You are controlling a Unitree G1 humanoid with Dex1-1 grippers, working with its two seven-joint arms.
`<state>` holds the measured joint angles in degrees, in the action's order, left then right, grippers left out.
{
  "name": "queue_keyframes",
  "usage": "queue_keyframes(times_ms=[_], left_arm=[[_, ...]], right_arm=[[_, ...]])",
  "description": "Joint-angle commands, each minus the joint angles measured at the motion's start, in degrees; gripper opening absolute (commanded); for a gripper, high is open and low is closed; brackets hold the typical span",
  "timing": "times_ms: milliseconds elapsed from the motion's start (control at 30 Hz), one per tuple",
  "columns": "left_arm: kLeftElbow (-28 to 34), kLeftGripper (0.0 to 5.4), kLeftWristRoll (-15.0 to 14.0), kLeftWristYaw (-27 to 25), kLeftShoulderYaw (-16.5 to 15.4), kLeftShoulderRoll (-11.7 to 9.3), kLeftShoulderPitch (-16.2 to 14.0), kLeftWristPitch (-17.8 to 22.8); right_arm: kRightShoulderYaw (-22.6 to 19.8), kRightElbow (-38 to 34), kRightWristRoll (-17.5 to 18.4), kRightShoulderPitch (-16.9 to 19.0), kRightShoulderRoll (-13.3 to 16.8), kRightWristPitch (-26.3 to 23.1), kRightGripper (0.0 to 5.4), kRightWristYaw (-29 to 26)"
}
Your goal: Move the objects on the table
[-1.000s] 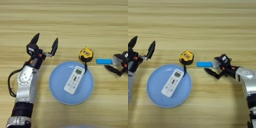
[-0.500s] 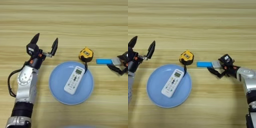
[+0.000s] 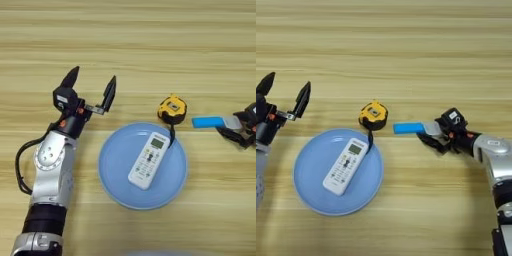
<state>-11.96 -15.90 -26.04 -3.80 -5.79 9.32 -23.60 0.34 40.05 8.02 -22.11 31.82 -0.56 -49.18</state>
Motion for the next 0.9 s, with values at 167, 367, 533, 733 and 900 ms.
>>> queue_keyframes(times_ms=[167, 367, 533, 733, 900], left_arm=[[-0.3, 5.4, 0.5, -0.1, 0.0, -0.4, 0.6, -0.6], [-0.5, 5.4, 0.5, -0.2, -0.1, -0.5, 0.7, -0.6], [-0.6, 5.4, 0.5, -0.2, -0.1, -0.4, 0.8, -0.7], [-1.1, 5.4, 0.5, -0.2, -0.2, -0.5, 1.0, -0.9], [-1.5, 5.4, 0.6, -0.2, -0.1, -0.4, 1.2, -1.0]], right_arm=[[1.8, -6.5, -1.7, 6.7, 2.7, -4.1, 3.16, -2.4], [0.4, -12.0, -0.4, 8.8, 3.2, -6.0, 3.13, -2.0], [-0.3, -16.7, 0.3, 10.1, 2.7, -7.1, 3.12, -1.3], [-2.6, -28.5, 3.1, 12.3, 3.3, -9.9, 3.12, -0.7], [-3.1, -40.4, 5.0, 14.7, 3.7, -13.2, 3.12, -0.5]])
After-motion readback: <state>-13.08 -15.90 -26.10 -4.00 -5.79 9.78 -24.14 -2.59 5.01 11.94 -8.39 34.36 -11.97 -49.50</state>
